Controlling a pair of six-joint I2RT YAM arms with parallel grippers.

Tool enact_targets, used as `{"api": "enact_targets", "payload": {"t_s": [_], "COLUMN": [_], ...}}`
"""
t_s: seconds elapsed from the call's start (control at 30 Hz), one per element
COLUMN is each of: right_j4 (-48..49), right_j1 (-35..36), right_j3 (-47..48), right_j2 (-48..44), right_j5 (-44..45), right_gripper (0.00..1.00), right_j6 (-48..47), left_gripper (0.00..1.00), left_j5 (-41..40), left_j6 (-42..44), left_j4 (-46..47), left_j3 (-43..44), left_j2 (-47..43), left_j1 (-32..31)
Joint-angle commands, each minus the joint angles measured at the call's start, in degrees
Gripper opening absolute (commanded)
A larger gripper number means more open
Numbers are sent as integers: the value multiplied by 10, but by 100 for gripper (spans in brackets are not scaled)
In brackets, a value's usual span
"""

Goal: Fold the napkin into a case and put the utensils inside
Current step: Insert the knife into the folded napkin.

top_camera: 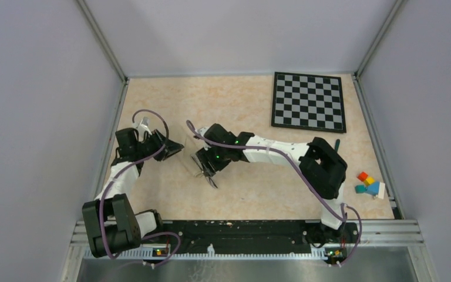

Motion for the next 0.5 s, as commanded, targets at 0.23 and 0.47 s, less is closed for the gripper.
{"api": "enact_targets", "payload": {"t_s": [0.23,0.47], "right_j4": [33,-1], "right_j1": [18,59], "right_j3": [-48,4], "right_j2": [-32,18], "right_j5": [67,155], "right_gripper": [58,56], "right_j6": [-33,-29], "left_gripper": [51,53], "left_j5": [-70,-116], "left_j6": [43,44], "left_j4": [-77,-111], "left_j3": [53,120], "left_j2": [21,96], "left_j1": [3,3]}}
